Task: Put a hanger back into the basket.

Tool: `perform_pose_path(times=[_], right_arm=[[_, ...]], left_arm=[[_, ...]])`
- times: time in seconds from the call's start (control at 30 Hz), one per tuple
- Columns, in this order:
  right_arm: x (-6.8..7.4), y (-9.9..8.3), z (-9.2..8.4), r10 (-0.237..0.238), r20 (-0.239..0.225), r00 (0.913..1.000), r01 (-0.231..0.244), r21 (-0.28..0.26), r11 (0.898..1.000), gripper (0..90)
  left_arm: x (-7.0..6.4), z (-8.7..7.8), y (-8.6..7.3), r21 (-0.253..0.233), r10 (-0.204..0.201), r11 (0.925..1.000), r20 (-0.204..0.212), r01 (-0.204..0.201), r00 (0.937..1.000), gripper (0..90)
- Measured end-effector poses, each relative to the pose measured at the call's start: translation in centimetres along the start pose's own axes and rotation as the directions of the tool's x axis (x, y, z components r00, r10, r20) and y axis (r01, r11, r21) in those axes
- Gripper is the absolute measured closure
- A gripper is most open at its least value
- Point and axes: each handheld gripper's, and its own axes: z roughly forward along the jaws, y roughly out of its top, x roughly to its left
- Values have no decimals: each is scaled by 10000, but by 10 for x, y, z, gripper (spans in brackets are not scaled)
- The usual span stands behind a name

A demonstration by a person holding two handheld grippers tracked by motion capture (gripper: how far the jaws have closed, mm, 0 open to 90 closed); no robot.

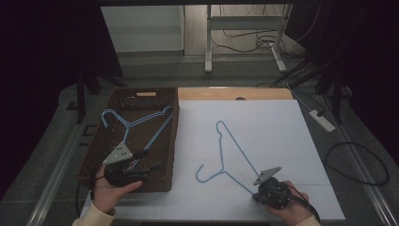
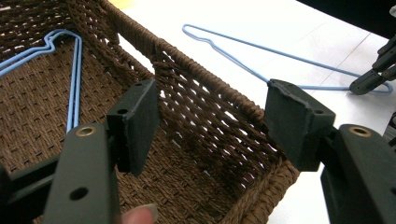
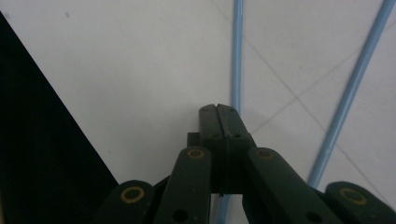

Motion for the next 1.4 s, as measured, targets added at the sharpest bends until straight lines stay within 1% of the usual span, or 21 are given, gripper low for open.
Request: perform_pose_path(times=[0.1,0.2,0.3,0.43,0.6,0.63,0.67,0.7,0.73,0.8,0.87,0.9,1.0,1.03,1.07,1.1,1.17,1.2,1.27,1.3,1.4], right_arm=[[-4,-3,-2,136,-154,9998,-136,42,9999,897],[-10,-7,-4,299,-45,9995,-299,35,9995,897],[-16,-10,-7,309,498,9983,-318,177,9993,897],[-25,-13,-8,420,680,9968,-422,8,9991,897],[-37,-15,-9,542,1285,9902,-520,-207,9984,897],[-41,-15,-9,567,1220,9909,-536,-288,9981,897],[-41,-15,-9,567,1220,9909,-536,-288,9981,897],[-46,-16,-10,739,1148,9906,-692,-451,9966,897],[-53,-15,-10,809,1368,9873,-745,-519,9959,897],[-56,-15,-9,886,1366,9867,-813,-581,9950,897],[-63,-13,-9,925,1609,9826,-830,-645,9945,897],[-65,-13,-9,951,1622,9822,-845,-713,9939,897],[-74,-9,-7,1043,1992,9744,-885,-871,9923,898],[-74,-9,-7,1043,1992,9744,-885,-871,9923,898],[-77,-8,-6,1100,2089,9717,-933,-882,9917,898],[-81,-7,-6,1138,2088,9713,-962,-927,9910,897],[-87,-4,-4,1257,2333,9642,-1056,-971,9897,898],[-90,-3,-3,1263,2322,9644,-1061,-977,9896,898],[-97,1,-2,1366,2435,9602,-1148,-1018,9882,898],[-101,2,-1,1429,2395,9603,-1196,-1092,9868,898],[-111,8,2,1523,2598,9536,-1270,-1115,9856,898]], left_arm=[[0,0,0,4,-6,10000,2,6,10000,351],[-1,0,0,30,34,10000,5,-34,10000,351],[-1,0,1,19,30,10000,-11,-30,10000,351],[-1,0,1,12,29,10000,-28,-29,10000,352],[-2,1,1,48,43,10000,-23,-43,10000,352],[-2,1,1,48,43,10000,-23,-43,10000,352],[-2,2,1,70,51,10000,-26,-51,10000,352],[-2,2,1,84,50,10000,-1,-50,10000,352],[-3,2,1,93,67,9999,-3,-67,10000,352],[-3,2,1,97,69,9999,5,-69,10000,352],[-3,2,1,66,69,10000,-7,-69,10000,353],[-3,1,1,61,64,10000,-6,-64,10000,353],[-2,1,1,34,47,10000,-12,-47,10000,354],[-2,1,1,39,44,10000,-15,-44,10000,354],[-2,1,1,41,43,10000,-18,-43,10000,354],[-2,1,1,41,45,10000,-16,-45,10000,354],[-2,1,1,30,57,10000,-7,-57,10000,354],[-3,1,1,18,55,10000,-11,-55,10000,354],[-3,1,2,9,50,10000,-7,-50,10000,354],[-3,1,2,7,50,10000,-11,-50,10000,354],[-2,0,2,7,47,10000,-17,-47,10000,354]])
